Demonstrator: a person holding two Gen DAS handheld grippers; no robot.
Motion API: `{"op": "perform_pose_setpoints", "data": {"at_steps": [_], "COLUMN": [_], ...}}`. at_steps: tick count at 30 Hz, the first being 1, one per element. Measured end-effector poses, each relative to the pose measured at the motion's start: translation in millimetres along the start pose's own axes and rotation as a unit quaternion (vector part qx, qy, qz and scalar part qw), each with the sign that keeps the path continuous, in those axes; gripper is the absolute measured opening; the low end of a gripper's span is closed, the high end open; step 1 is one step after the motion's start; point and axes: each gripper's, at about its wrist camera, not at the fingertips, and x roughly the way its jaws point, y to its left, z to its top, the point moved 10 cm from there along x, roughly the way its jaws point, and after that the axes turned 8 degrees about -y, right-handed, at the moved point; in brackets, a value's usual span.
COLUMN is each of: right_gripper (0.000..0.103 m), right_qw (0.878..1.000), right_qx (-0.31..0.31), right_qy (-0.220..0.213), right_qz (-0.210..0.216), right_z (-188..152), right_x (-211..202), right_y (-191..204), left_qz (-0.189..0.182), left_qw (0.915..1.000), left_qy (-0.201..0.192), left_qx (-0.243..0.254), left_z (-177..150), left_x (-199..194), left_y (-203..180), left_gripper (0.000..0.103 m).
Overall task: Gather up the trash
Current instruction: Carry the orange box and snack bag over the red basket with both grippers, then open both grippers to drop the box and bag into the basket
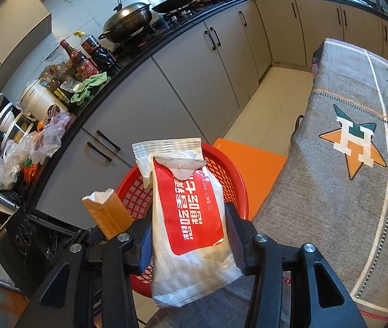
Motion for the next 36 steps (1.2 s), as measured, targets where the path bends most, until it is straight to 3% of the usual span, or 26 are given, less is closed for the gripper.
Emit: {"op": "perform_pose_setpoints", "data": {"at_steps": [10, 14, 36], "right_gripper": [0.055, 0.064, 0.064], "right_qw": [1.000, 1.000, 0.999], "right_qx": [0.006, 0.006, 0.023], "right_qy": [0.005, -0.002, -0.036], "right_qz": [0.001, 0.003, 0.014], "right_z": [-1, 2, 2], "right_x": [8, 3, -54], "right_y": [2, 2, -15], "left_qz": [-0.001, 0.002, -0.013], "left_qw": [1.0000, 0.9999, 0.9998], "left_qy": [0.002, 0.000, -0.016], "left_qx": [-0.008, -0.014, 0.007], "left_z": [-2, -2, 11], "left_x": [1, 0, -23], "left_y": [4, 7, -21], "left_gripper": [0.056, 0.066, 0.067]}}
